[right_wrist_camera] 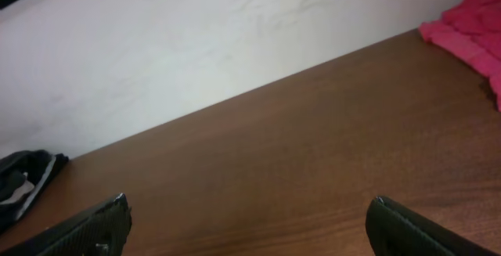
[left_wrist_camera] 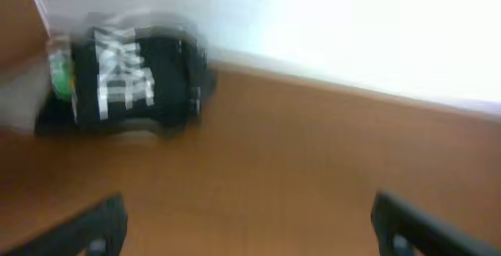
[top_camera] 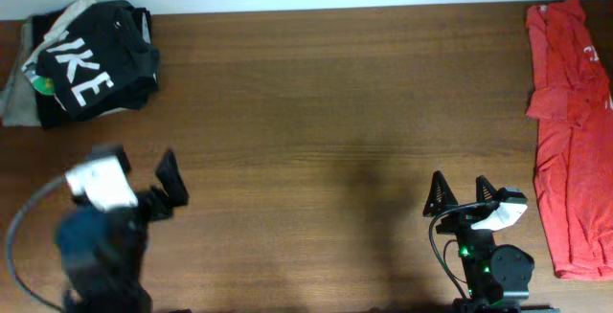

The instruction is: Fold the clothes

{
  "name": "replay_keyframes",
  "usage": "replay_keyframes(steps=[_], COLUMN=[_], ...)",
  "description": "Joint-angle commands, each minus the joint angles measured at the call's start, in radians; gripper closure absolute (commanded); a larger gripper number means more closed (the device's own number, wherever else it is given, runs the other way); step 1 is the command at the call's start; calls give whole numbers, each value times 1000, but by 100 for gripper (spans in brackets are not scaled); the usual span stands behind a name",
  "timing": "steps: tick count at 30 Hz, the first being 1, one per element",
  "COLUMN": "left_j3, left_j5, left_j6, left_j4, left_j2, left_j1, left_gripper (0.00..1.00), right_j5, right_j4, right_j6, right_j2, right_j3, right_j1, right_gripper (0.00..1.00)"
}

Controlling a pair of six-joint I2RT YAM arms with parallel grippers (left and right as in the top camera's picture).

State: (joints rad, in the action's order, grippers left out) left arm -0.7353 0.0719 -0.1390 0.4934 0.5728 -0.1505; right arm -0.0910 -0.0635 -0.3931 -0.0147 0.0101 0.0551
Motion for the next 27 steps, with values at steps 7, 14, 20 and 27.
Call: replay_keyframes(steps=[7, 14, 20, 27], left_j3=[661, 727, 726, 726], left_j5=[10, -40, -35, -35], left_j6=[-16, -27, -27, -27], left_j4=[-599, -514, -413, -413], left_j2=[-474, -568, -567, -567], left_j1=[6, 12, 13, 13], left_gripper=[1, 1, 1, 1], right_j5=[-2, -2, -2, -2], right_j4=[-8, -7, -8, -8], right_j6=[-8, -8, -8, -8], right_j2=[5, 5, 5, 5], right_j3=[-5, -5, -5, -5], right_j1=[-9, -9, -9, -9], right_gripper=[1, 1, 1, 1])
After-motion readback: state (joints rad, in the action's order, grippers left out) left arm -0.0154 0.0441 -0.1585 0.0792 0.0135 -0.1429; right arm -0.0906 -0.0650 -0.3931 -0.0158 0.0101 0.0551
